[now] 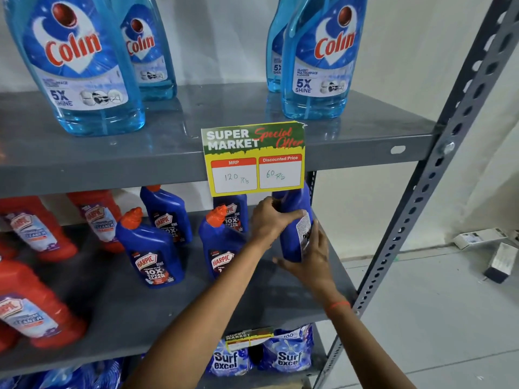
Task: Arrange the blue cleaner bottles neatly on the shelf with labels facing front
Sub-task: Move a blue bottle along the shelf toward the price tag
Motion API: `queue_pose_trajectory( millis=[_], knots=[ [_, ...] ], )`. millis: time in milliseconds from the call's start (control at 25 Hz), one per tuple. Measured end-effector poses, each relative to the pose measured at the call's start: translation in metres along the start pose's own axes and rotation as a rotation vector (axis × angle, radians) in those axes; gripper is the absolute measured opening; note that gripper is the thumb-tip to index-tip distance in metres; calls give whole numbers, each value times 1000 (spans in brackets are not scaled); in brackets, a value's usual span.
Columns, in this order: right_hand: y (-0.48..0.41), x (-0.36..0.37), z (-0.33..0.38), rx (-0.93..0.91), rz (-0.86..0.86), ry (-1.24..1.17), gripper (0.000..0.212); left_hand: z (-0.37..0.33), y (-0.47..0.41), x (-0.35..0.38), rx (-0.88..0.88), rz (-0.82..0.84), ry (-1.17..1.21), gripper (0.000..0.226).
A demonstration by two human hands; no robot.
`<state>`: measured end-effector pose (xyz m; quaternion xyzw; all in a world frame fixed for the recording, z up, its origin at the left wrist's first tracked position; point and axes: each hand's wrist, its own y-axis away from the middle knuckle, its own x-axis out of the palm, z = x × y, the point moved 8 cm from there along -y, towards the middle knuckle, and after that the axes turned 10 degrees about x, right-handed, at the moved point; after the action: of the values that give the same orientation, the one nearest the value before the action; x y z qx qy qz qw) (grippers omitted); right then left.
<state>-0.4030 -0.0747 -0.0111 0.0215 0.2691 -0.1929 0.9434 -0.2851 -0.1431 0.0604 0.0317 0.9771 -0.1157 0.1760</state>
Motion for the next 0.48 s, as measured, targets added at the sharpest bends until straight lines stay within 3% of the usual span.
queue_pose_trajectory(
  millis=[120,240,280,360,480],
  knots=[
    [1,1,-6,21,-33,19,100,2,2,5,-28,29,102,44],
    [-4,-8,-18,129,71,-538,51,4,3,21,-118,245,627,30],
    [-6,-7,-23,201,123,-708,39,6,2,23,-133,305,679,30],
    [-10,-7,-27,247,242,-817,39,15,2,30,-153,416,605,31],
    [-22,-9,-29,187,351,-693,51,26,7,38,-171,480,549,34]
  ],
)
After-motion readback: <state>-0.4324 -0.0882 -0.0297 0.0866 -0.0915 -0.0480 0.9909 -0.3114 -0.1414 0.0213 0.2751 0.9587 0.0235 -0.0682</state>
